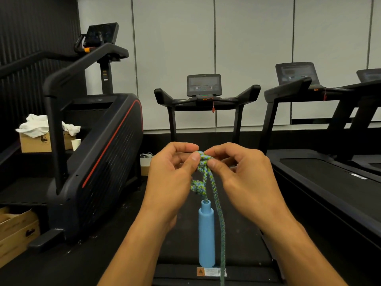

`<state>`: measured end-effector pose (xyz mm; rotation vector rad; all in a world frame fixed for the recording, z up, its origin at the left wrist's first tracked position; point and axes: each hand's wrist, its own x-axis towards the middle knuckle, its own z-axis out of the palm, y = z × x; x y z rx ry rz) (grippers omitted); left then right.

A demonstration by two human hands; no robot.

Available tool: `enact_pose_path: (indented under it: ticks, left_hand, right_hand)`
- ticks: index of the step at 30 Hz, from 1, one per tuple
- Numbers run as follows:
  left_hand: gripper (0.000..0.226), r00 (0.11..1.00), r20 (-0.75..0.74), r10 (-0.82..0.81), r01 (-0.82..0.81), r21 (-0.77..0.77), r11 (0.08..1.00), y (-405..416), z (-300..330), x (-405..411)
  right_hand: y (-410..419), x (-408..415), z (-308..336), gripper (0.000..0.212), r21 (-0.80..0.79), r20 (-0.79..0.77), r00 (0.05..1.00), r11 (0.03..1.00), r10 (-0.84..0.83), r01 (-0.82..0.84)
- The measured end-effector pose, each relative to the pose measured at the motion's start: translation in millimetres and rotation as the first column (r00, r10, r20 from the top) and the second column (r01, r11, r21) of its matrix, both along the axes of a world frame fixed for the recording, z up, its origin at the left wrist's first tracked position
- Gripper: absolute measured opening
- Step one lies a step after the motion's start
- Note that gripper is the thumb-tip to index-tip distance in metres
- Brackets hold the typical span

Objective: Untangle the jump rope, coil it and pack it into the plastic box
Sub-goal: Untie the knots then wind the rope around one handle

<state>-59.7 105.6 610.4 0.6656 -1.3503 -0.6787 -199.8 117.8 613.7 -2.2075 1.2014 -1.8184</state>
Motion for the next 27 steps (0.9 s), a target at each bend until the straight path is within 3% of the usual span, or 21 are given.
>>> enact_pose_path:
  ticks: [6, 11, 20, 27]
  left_hand:
    - [0.008, 0.996, -0.031, -0.079, 0.080, 0.010, 0.997, 3.1, 0.7, 0.6]
    - [0.016, 0.977, -0.097, -0.190, 0.194, 0.026, 0.981, 5.5, 1.5, -2.5]
    - [0.016, 0.983, -0.054, -0.173, 0.175, 0.022, 0.984, 3.6, 0.7, -0.7]
    - [0.029, 0.993, 0.075, -0.088, 0.088, -0.003, 0.996, 1.7, -1.3, 0.3]
  right_hand:
    - [-1.9, -1.0, -0.1, 0.013, 0.007, 0.019, 0.998, 0.998, 0.062, -0.062]
    - [-3.9, -0.7, -0.6, 0.011, 0.034, 0.147, 0.979, 0.989, 0.138, -0.145]
    - [-6.0, 0.7, -1.0, 0.029, 0.083, 0.162, 0.977, 0.985, 0.139, -0.154]
    - [-3.7, 2.9, 0.6, 0.023, 0.068, 0.227, 0.961, 0.982, 0.156, -0.176]
